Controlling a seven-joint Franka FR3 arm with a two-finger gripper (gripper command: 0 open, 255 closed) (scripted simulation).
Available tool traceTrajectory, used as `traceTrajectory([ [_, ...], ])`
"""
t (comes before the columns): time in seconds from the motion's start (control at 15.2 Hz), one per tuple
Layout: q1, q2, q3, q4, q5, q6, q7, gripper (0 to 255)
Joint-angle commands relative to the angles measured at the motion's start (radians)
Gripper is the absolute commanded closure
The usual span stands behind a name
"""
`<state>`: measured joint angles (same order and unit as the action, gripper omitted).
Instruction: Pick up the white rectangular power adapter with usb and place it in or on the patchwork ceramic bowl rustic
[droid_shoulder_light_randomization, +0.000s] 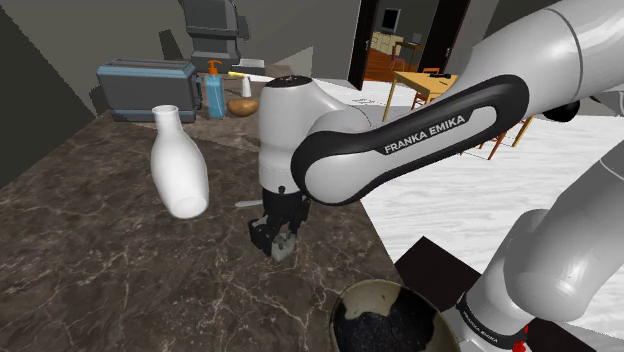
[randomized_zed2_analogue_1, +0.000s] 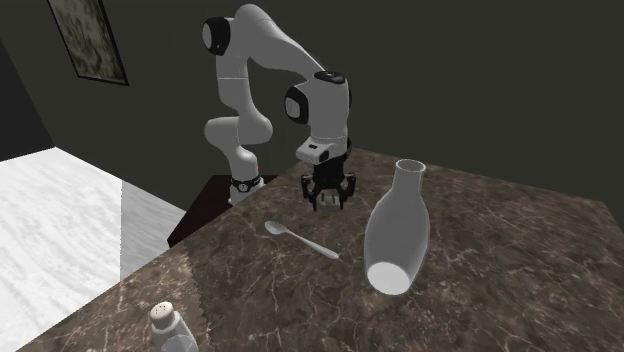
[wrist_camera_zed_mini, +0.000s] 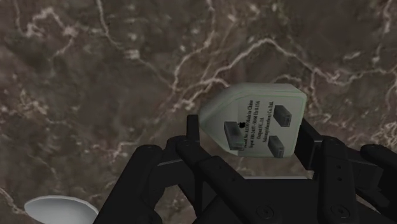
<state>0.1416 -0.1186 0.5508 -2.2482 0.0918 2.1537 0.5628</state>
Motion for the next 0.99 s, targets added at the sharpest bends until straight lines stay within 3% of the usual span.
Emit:
traceTrajectory([
  [0.0, 0.000, -0.008, -0.002, 0.012, 0.004, -0.021, -0.003, 255],
  [0.92, -0.002, -0.074, -0.023, 0.145, 0.028, -0.212, -0.022, 255],
])
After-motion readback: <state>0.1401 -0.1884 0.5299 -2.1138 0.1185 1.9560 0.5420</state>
